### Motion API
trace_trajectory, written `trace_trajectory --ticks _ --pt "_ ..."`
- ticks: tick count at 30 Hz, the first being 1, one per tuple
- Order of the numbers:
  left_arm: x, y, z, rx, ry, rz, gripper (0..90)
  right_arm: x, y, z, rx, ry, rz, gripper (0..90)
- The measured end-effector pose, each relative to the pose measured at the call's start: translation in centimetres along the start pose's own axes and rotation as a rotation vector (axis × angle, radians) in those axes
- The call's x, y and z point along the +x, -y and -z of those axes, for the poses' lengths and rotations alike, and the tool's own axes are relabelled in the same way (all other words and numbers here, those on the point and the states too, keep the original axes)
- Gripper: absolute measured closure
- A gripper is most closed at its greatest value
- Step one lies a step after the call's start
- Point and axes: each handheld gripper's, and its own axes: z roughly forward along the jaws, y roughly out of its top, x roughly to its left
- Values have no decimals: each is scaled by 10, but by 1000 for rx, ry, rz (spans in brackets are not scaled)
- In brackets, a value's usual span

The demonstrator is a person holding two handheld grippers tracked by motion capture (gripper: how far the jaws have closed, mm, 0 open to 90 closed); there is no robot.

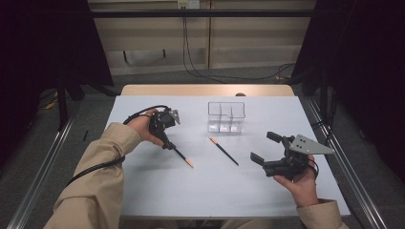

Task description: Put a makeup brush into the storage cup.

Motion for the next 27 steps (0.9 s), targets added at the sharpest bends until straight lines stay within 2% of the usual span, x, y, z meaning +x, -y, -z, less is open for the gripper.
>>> trace_trajectory --ticks 3,6,9,12,14,15,16,19,21,24,27 --pt "-1 -1 0 29 6 -36 86 0 0 0 0 1 0 32" --pt "-3 0 -1 27 10 -37 112 -1 0 1 1 1 -3 32" --pt "-3 0 -2 28 17 -66 175 0 0 1 0 0 -2 32" --pt "-3 1 -3 52 29 -99 256 0 0 1 1 1 -2 32" --pt "-5 2 -5 34 46 -95 297 0 0 1 2 4 -2 32" --pt "-5 1 -4 44 41 -120 317 -1 1 1 3 3 -2 32" --pt "-6 1 -5 41 43 -120 335 0 1 1 4 3 -3 32" --pt "-6 1 -6 48 56 -137 373 -1 1 1 6 3 -3 32" --pt "-6 0 -6 61 40 -155 399 -1 1 1 5 3 -1 32" --pt "-7 1 -9 60 57 -156 424 -1 1 1 3 1 -3 32" --pt "-6 1 -8 91 49 -178 441 -1 1 1 5 2 -3 33"
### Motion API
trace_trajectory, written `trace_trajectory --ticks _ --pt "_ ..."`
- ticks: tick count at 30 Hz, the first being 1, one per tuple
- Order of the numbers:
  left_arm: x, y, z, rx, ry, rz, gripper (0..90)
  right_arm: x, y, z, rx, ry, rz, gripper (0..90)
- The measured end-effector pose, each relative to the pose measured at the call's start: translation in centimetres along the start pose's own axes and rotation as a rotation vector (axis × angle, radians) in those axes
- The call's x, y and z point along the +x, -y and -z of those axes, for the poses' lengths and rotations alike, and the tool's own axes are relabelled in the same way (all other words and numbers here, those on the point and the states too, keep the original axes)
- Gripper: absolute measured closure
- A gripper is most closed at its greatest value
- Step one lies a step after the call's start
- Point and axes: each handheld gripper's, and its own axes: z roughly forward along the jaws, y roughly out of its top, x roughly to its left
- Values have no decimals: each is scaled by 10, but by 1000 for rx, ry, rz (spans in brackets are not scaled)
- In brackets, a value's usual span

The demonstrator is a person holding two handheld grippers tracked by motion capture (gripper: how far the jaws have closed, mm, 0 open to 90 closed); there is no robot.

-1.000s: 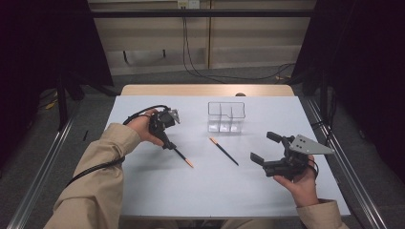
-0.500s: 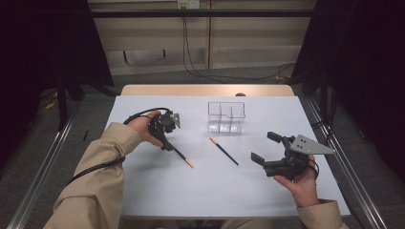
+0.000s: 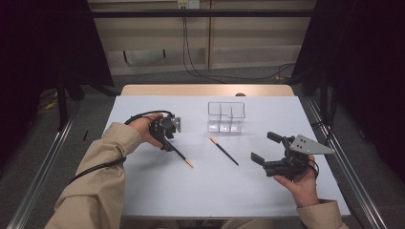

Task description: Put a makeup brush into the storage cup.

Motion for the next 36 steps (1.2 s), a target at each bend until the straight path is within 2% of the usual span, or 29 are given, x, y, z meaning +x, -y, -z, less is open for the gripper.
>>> trace_trajectory --ticks 3,8,11,12,13,19,22,23,24,31,34,36 --pt "0 2 1 -9 2 12 459 0 1 -1 3 -4 0 33" --pt "1 2 1 -18 -9 7 465 0 1 -2 4 -3 0 33" --pt "-1 0 -2 -6 -12 -12 473 0 1 -2 8 -7 1 33" --pt "-1 0 -3 -7 8 -10 484 0 1 -3 7 -8 1 33" --pt "-1 0 -3 1 2 -29 491 0 1 -3 8 -8 1 33" --pt "-2 0 -7 10 4 -40 520 -1 1 -2 5 -4 -2 33" --pt "-3 -2 -7 32 16 -42 543 -1 1 -2 7 -5 -3 33" --pt "-3 -3 -7 36 3 -52 560 0 1 -2 7 -6 -2 33" --pt "-4 -2 -7 37 33 -38 574 0 1 -2 8 -7 0 33" --pt "-4 -1 -8 34 71 10 682 0 1 -2 7 -4 -2 33" --pt "-4 -2 -8 38 81 16 726 0 1 -2 9 -3 -4 33" --pt "-4 -3 -8 48 108 46 789 0 2 -2 10 -3 -1 33"
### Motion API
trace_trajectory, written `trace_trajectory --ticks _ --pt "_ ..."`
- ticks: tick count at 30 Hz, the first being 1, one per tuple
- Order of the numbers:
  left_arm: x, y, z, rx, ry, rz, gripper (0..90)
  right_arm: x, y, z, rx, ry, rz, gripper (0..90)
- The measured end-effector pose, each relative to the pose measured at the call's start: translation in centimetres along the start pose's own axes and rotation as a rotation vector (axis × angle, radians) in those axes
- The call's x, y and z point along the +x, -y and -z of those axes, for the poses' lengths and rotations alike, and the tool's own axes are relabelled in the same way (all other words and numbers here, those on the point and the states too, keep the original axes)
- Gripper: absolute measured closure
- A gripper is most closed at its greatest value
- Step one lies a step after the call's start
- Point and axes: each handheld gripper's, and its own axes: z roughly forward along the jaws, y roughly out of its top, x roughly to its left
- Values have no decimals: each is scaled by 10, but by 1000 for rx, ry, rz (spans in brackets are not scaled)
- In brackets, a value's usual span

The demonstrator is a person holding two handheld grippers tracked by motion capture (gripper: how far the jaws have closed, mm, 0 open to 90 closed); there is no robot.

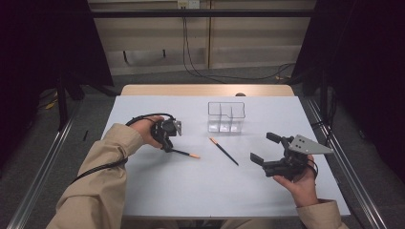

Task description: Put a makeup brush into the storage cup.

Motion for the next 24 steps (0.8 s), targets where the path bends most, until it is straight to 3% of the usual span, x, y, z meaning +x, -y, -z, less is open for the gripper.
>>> trace_trajectory --ticks 2,19,24 --pt "0 -1 0 10 4 23 848 0 0 0 2 0 1 33" --pt "0 1 0 -5 4 79 850 -1 2 0 7 3 -4 32" --pt "0 0 0 1 1 78 851 -1 1 0 5 3 -2 32"
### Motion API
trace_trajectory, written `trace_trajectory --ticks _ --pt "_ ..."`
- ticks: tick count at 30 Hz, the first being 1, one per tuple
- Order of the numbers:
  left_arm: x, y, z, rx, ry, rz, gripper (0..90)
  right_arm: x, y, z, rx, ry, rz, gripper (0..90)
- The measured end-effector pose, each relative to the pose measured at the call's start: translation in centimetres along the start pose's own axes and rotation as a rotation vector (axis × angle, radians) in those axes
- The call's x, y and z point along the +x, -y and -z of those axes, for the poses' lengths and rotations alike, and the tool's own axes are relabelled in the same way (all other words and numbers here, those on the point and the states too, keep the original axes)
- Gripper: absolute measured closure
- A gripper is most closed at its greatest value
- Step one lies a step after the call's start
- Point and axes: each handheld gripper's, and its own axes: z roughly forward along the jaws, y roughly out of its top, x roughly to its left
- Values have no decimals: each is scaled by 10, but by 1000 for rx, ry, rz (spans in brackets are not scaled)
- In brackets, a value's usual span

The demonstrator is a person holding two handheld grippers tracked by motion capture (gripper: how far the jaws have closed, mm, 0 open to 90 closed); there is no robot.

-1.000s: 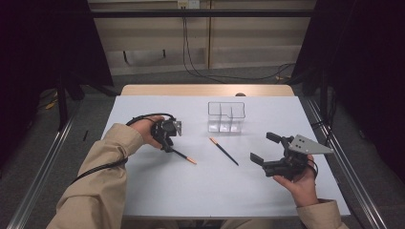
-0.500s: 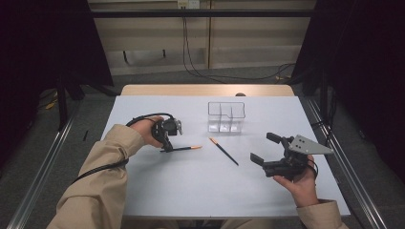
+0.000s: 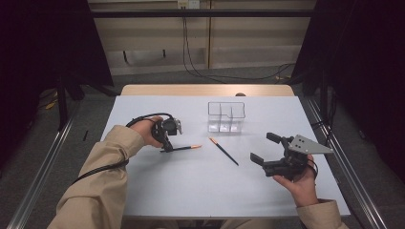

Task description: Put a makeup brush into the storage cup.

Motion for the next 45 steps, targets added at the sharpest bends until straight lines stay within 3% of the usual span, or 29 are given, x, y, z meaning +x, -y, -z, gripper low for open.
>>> trace_trajectory --ticks 9,12,14,19,21,30,33,36,37,38,39,42,45 --pt "0 1 1 -5 -5 8 851 0 0 1 -2 1 -2 32" --pt "-1 2 1 -23 -11 31 850 0 0 0 0 1 -1 32" --pt "0 3 2 -16 -15 17 851 0 0 0 1 -1 0 32" --pt "1 9 3 -49 -33 53 852 -1 0 0 1 0 -1 32" --pt "1 10 4 -59 -22 67 852 -1 0 0 -1 0 -4 32" --pt "-1 3 2 35 -11 42 847 1 0 -2 3 -8 3 32" --pt "-1 1 1 39 -4 42 836 1 0 -2 2 -9 3 32" --pt "-3 0 -1 46 -26 53 830 1 1 -2 3 -9 3 32" --pt "-1 -2 -1 67 -11 40 830 1 1 -3 2 -10 4 32" --pt "-2 -3 -2 68 -11 57 831 1 1 -3 3 -10 5 32" --pt "-2 -3 -2 75 -29 40 835 1 1 -3 6 -9 6 32" --pt "-3 -4 -2 81 -27 38 846 2 1 -3 9 -10 5 32" --pt "-3 -1 -2 56 -25 73 855 1 1 -3 10 -10 6 32"
